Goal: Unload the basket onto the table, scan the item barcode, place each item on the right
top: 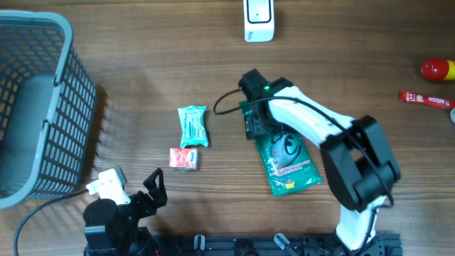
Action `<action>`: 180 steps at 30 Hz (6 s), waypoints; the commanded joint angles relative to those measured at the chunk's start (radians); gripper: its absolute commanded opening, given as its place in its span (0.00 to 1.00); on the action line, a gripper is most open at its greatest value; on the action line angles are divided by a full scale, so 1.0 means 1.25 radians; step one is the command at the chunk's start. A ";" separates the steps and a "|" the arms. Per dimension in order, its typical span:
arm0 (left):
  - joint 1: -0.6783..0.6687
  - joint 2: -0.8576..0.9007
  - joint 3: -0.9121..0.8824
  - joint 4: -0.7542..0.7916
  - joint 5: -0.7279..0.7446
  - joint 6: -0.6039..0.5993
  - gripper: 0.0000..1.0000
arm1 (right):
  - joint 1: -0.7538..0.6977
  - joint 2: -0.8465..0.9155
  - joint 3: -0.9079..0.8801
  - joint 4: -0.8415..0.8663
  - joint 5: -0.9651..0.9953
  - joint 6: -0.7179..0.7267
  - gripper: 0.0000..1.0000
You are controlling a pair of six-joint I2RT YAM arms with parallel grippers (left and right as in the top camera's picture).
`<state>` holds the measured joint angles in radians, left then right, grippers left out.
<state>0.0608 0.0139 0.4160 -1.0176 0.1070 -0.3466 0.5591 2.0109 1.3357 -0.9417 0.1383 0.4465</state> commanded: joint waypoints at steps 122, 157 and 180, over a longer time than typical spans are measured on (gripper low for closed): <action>-0.003 -0.005 0.001 0.002 0.009 -0.005 1.00 | -0.058 0.079 0.214 0.464 -1.303 0.241 0.05; -0.003 -0.005 0.001 0.002 0.009 -0.004 1.00 | -0.047 -0.238 0.215 0.327 -0.345 -0.482 0.04; -0.003 -0.005 0.001 0.002 0.009 -0.005 1.00 | -0.132 0.336 0.663 0.643 -0.197 -0.504 0.04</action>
<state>0.0608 0.0139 0.4160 -1.0180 0.1070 -0.3466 0.3981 2.3478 2.0697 -0.1543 -0.1322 -0.1802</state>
